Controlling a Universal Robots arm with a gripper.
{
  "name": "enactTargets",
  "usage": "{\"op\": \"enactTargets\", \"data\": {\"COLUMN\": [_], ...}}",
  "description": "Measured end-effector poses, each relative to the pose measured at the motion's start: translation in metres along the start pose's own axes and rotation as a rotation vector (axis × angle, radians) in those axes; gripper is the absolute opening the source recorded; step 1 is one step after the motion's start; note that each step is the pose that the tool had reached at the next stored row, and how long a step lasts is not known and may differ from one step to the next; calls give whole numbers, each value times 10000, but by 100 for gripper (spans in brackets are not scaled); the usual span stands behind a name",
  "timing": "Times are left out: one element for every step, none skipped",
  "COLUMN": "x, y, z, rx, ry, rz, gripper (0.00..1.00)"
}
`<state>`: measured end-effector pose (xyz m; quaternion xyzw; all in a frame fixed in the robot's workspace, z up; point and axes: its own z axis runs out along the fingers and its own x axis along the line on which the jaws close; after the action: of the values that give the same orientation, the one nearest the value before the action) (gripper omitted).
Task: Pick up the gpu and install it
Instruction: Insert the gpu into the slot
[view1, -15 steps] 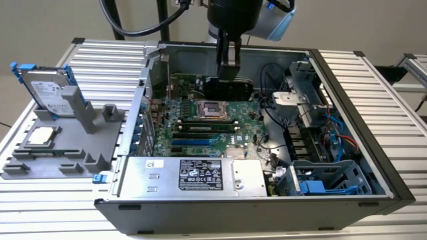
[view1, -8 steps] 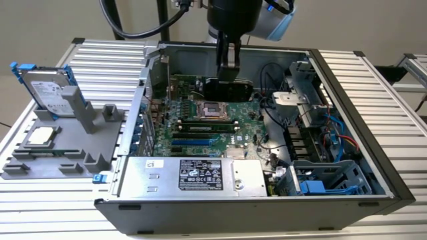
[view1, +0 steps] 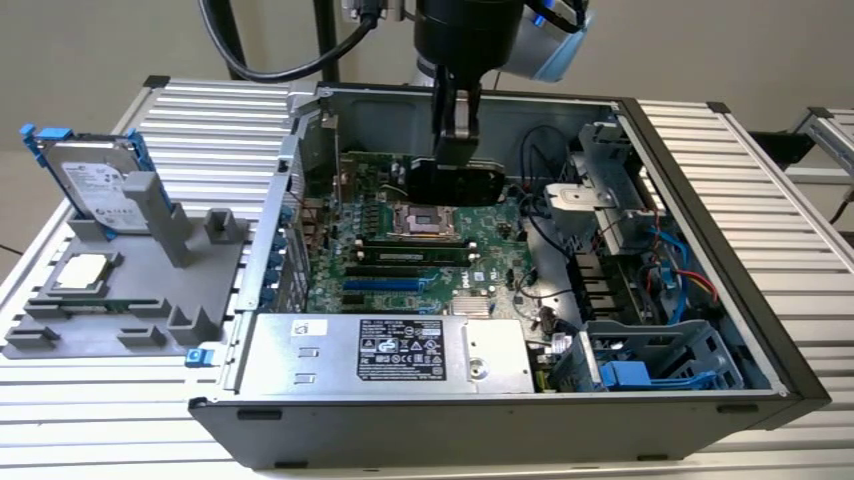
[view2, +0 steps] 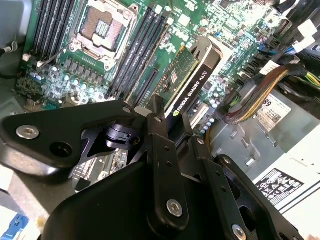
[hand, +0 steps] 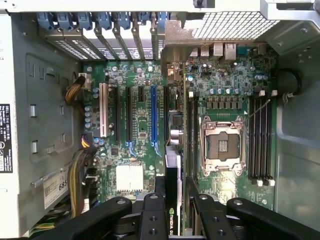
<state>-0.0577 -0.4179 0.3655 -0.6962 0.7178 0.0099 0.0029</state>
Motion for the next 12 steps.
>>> {"op": "enactTargets", "data": {"x": [0,0,0,0,0,0,0,0,0,0,0,0], "y": [0,1,1,1,1,1,2,2,2,2,3,3], "z": [4,7,11,15,19,23,27,31,34,38,42,46], "rx": [0,-1,0,0,0,0,0,0,0,0,0,0], "ry": [0,1,0,1,0,-1,0,0,0,0,0,-1], "rz": [1,0,0,0,0,0,0,0,1,0,0,0], "gripper": [0,0,0,0,0,0,0,0,0,0,0,0]}}
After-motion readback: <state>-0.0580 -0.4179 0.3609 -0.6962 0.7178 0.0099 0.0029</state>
